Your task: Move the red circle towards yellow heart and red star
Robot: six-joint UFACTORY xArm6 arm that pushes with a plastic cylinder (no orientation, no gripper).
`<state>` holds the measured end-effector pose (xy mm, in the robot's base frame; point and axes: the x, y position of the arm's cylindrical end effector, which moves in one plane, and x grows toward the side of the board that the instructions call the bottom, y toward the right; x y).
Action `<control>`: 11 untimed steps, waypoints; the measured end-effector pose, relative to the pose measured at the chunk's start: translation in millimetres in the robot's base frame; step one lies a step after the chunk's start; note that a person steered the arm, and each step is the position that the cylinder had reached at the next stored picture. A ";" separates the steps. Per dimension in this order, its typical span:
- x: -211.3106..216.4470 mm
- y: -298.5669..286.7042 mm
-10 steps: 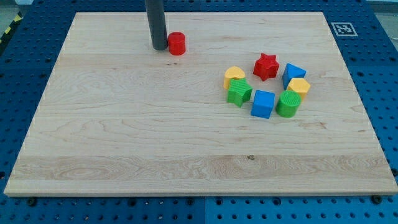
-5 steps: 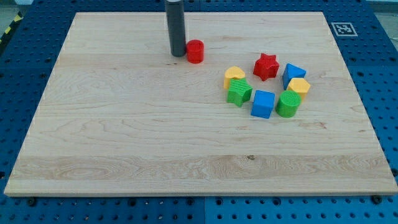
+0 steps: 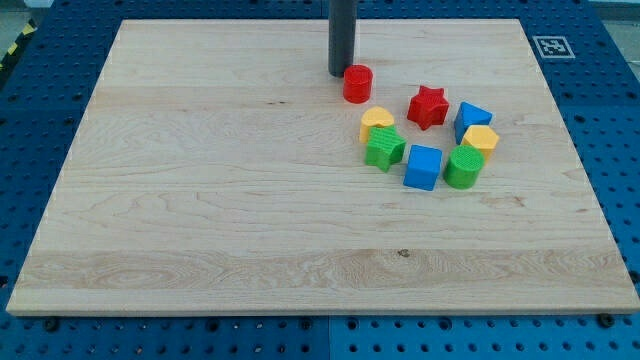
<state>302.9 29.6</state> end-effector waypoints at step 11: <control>36.2 37.4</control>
